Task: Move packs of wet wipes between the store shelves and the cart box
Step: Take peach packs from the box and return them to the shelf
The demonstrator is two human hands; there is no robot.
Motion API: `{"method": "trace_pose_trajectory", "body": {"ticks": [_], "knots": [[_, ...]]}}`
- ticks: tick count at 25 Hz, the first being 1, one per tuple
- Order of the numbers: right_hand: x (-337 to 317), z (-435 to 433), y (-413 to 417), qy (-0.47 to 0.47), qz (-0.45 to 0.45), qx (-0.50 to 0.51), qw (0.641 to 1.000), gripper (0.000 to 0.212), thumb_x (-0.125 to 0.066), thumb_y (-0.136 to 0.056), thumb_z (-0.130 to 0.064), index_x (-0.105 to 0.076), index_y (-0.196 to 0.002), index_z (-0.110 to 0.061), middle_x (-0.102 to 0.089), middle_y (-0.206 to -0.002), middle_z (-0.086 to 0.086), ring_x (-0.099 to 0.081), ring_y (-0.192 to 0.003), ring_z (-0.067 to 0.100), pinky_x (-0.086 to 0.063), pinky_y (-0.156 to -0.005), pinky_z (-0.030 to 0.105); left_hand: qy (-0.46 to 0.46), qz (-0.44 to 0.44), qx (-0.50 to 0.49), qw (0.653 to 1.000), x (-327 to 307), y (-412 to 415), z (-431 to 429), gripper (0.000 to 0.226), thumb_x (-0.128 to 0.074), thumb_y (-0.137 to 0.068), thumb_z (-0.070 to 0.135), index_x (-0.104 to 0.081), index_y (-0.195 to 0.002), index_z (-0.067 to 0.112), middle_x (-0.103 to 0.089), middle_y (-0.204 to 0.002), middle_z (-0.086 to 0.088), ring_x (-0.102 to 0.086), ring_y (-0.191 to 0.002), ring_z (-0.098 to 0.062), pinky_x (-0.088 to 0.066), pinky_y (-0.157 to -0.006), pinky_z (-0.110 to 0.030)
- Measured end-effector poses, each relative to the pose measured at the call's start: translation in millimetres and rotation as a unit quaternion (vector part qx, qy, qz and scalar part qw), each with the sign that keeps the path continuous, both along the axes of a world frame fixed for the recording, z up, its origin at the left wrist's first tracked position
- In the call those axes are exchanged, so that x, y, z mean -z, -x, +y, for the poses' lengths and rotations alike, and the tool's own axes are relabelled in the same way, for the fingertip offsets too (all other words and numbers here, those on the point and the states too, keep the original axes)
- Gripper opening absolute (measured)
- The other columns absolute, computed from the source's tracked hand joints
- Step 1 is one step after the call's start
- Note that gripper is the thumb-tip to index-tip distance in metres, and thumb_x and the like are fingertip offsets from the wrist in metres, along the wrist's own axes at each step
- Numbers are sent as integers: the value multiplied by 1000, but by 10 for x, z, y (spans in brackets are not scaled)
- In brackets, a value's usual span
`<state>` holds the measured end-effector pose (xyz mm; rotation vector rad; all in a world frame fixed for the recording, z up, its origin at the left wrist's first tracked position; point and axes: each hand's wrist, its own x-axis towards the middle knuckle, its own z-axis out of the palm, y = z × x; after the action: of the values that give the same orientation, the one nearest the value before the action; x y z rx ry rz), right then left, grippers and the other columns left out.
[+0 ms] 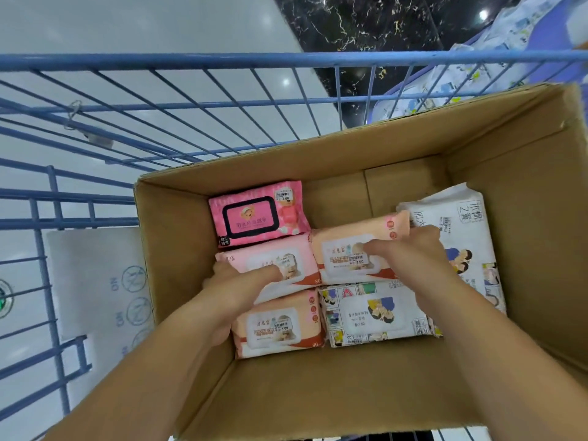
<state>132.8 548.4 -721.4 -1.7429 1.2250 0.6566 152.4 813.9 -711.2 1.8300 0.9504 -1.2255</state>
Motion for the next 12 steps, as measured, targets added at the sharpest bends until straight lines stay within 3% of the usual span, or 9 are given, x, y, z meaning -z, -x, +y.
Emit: {"method": "trace_pose_trajectory", "body": {"ticks": [2,5,7,9,11,12], "knots": [[-88,-51,14,4,-14,3,1000,85,-92,-55,-42,-41,-118,-16,-61,-109,2,-62,-101,27,-55,-87,46,-27,-39,47,998,-68,57,-42,107,-83,-54,56,-27,-141,29,-50,-134,5,-56,-117,-21,-53,-96,-42],[-173,-88,-18,14,-10,-37,999,89,-86,-36,-59,-56,-108,-17,-70,-102,1,-69,-96,26,-58,-84,48,-76,-127,52,988,-78,190,-68,90,-87,-51,52,-31,-119,32,-50,-123,3,-55,-112,-18,-52,-99,-44],[-172,-88,-17,22,-1,-91,996,80,-83,-36,-65,-66,-100,-22,-73,-98,0,-69,-91,23,-59,-81,45,-46,-160,-88,982,-35,245,-73,83,-91,-68,28,-29,-122,32,-50,-129,-3,-59,-111,-18,-54,-99,-44],[-161,-70,20,37,-15,-104,994,82,-88,-44,-61,-58,-108,-19,-67,-105,1,-66,-96,22,-59,-80,43,-29,-166,-192,967,-8,278,-105,90,-92,-71,22,-26,-130,36,-54,-128,-6,-63,-110,-22,-54,-99,-49],[-140,-35,78,26,-34,-81,996,88,-92,-52,-51,-42,-117,-20,-58,-112,1,-62,-100,21,-55,-74,36,-7,-148,-224,963,-17,285,-149,100,-94,-69,26,-28,-144,31,-61,-123,-5,-67,-107,-24,-55,-97,-49],[-143,-9,95,8,-41,-72,997,87,-93,-57,-46,-36,-119,-21,-56,-110,-1,-61,-98,19,-53,-71,33,9,-126,-206,970,-16,268,-174,93,-93,-71,26,-37,-145,21,-68,-117,-5,-71,-101,-23,-58,-92,-46]]}}
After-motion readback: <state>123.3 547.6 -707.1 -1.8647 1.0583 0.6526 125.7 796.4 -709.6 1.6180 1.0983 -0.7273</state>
